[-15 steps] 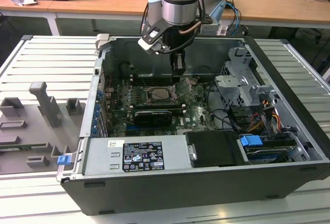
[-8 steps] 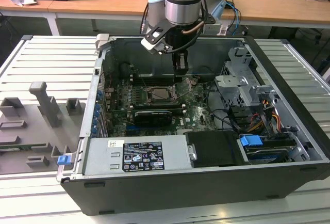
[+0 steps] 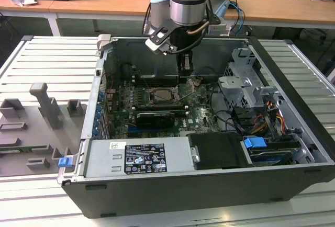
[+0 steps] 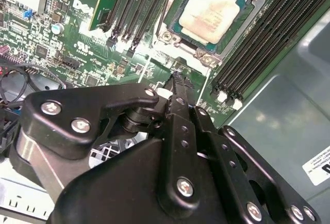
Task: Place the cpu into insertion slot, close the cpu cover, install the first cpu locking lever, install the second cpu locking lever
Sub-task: 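Close the cpu cover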
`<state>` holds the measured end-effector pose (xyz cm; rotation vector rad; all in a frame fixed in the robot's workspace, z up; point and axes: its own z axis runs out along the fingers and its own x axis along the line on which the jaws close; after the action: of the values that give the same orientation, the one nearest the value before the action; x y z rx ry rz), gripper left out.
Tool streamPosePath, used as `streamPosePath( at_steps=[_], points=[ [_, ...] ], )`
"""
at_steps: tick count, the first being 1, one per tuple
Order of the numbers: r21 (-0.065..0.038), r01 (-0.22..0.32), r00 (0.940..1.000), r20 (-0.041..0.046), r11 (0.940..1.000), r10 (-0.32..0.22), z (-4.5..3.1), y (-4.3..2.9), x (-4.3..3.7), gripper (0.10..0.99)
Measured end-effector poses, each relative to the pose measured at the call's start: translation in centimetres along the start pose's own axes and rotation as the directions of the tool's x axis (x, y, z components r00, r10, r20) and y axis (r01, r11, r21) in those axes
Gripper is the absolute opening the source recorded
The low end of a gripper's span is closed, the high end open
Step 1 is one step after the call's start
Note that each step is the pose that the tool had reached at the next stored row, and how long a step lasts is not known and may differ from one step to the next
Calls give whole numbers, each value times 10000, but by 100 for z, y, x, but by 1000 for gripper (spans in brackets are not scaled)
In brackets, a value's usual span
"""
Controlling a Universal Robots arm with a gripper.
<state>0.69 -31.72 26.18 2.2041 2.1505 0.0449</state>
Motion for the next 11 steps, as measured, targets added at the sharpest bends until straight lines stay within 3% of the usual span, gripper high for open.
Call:
streamPosePath(
  at_steps=[11],
  points=[
    [0, 0, 10000, 0, 10000, 0, 4, 65, 2, 106]
  ],
)
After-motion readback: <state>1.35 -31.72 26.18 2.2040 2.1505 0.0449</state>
